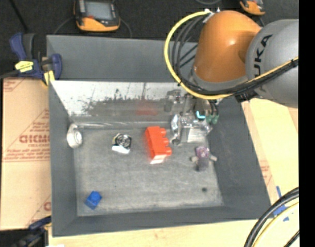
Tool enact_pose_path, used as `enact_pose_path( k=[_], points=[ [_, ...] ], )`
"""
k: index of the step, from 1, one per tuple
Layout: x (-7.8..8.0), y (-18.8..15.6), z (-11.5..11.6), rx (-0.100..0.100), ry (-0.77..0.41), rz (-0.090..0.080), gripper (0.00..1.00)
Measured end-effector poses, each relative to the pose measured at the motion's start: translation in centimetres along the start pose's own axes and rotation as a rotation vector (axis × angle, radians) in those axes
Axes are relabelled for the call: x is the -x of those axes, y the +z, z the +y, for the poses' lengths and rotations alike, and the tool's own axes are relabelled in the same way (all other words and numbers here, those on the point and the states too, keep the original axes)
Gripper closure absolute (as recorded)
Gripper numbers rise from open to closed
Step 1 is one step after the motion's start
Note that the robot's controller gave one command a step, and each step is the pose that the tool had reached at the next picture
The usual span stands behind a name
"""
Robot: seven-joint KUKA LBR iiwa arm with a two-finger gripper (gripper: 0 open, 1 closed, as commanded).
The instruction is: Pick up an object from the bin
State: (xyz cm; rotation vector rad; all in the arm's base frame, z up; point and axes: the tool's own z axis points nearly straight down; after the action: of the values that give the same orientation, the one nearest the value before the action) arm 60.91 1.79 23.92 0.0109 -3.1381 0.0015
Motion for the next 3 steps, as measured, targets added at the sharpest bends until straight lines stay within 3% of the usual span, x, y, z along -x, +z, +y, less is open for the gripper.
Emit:
enact_pose_path(
  k=[1,2,3],
  points=[
    [0.3,16.3,-5.4,0.001,0.064,0.000,0.00],
    [2.9,16.8,-5.2,-0.002,-0.573,-0.010,0.00],
    [3.0,16.7,2.0,-0.001,-0.834,-0.012,0.00]
  ],
)
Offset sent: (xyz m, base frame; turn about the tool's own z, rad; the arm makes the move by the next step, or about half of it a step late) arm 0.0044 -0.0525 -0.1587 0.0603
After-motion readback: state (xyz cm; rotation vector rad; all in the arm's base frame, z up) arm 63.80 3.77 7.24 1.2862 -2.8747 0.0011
